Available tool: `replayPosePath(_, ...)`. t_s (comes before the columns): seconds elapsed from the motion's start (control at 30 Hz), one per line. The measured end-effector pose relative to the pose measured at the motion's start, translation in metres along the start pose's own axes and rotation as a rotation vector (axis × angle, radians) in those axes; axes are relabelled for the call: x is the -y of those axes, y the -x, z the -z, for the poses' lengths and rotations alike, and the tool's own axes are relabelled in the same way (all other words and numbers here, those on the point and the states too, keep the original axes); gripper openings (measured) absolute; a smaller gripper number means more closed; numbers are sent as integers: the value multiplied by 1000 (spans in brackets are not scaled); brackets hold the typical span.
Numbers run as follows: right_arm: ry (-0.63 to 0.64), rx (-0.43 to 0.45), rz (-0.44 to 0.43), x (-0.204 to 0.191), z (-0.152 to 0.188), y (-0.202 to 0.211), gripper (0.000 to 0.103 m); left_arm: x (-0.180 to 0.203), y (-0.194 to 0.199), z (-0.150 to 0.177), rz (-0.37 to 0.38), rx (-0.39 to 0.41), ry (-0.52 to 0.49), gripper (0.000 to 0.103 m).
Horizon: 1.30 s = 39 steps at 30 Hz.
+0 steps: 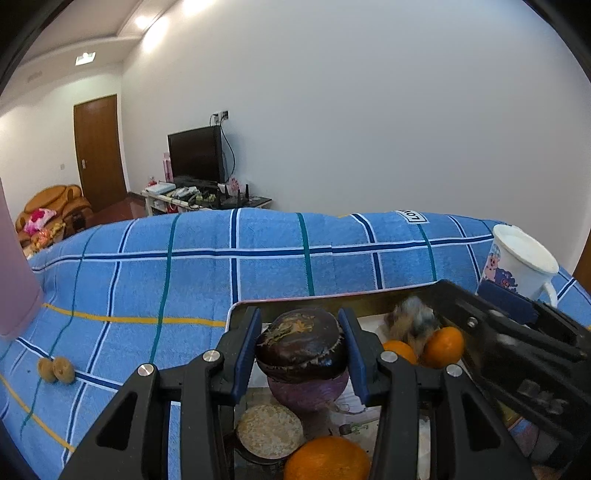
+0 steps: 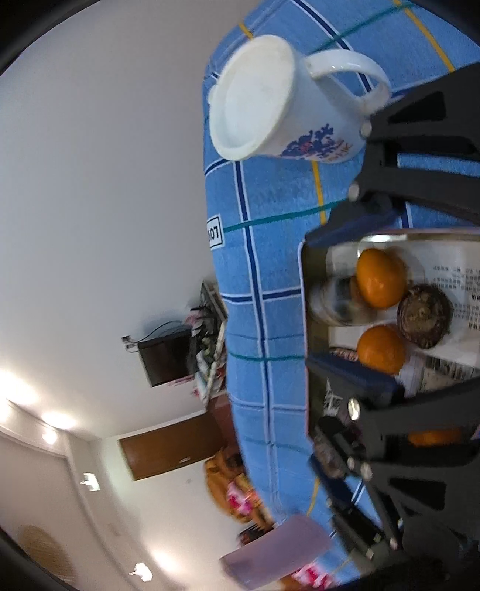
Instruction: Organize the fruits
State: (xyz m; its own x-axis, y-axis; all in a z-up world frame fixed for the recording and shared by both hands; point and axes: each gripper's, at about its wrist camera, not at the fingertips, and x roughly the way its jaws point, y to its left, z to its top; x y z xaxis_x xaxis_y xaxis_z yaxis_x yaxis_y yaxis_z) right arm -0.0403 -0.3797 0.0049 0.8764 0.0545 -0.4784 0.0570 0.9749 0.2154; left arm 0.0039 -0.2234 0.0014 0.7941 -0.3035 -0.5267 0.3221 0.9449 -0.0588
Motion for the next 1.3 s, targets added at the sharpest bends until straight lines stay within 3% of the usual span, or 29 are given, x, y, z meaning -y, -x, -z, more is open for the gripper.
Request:
replayPosePath(0.03, -25, 9, -31, 2, 0, 1, 90, 0, 0, 0, 0, 2, -6, 45)
replayPosePath(0.17, -46, 79, -47, 3, -3, 15, 91, 8, 7, 2, -6, 38, -50, 45)
replayPosePath(0.3, -52, 190, 42, 0, -2, 38, 103, 14, 11, 1, -9, 75, -72, 45)
replayPosePath(0.57, -83, 345, 190, -1, 4, 77, 103, 17, 13, 1, -10, 87, -76, 46)
replayPosePath(0.63, -102, 371, 205, -1, 6, 84, 103, 15, 17, 2, 1, 99, -67, 50)
replayPosePath(0.7, -114, 393, 210, 0, 8, 92, 103, 13, 24, 5, -2, 125, -60, 77)
replayPosePath(0.77, -118, 424, 225, -3, 10, 99, 103, 11, 35, 7, -9, 174, -51, 88)
replayPosePath(0.87, -86, 489, 262, -13, 16, 109, 103, 11, 51, 12, -26, 263, -51, 92)
replayPosePath(0.93, -51, 516, 268, -21, 19, 113, 103, 11, 56, 14, -40, 281, -50, 97)
replayPosePath(1.3, 61, 562, 338, -48, 33, 126, 103, 0, 67, 22, -77, 276, -17, 98)
